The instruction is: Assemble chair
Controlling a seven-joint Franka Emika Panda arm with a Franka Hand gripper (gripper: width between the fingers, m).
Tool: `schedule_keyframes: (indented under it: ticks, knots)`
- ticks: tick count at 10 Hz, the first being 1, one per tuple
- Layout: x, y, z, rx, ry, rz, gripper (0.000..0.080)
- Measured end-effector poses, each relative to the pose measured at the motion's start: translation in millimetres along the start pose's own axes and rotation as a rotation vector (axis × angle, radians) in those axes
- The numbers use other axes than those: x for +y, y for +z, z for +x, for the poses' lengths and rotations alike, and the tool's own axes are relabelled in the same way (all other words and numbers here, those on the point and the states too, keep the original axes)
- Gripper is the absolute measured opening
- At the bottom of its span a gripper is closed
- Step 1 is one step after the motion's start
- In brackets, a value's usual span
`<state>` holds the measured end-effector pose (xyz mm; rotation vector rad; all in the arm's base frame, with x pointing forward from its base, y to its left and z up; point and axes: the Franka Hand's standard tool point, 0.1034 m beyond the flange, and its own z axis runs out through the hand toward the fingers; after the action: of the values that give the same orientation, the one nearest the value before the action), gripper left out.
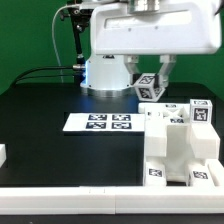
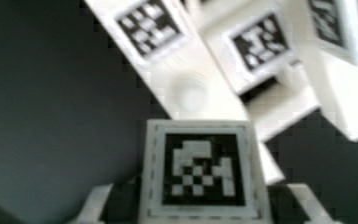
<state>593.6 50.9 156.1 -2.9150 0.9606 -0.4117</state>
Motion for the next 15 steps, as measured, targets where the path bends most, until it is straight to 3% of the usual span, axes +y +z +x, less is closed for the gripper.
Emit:
schedule_keyframes:
  ticks: [1,3,5,8,15]
  knots:
    - [-6.3,3.9,-19.2,0.024,-0.006,0.007,0.0282]
    - [-3.5,3.5,-16.0,0.013,-0.002,0.007,0.0284]
    - [-2.5,2.8,-22.7,0.028,-0.153,0.002,0.0284]
    - [6.5,-3.3,-6.3,0.118,-0.474,0.022,0.0284]
    - [9.7,3.8,-8.4,0.172,-0.466,0.041,0.0284]
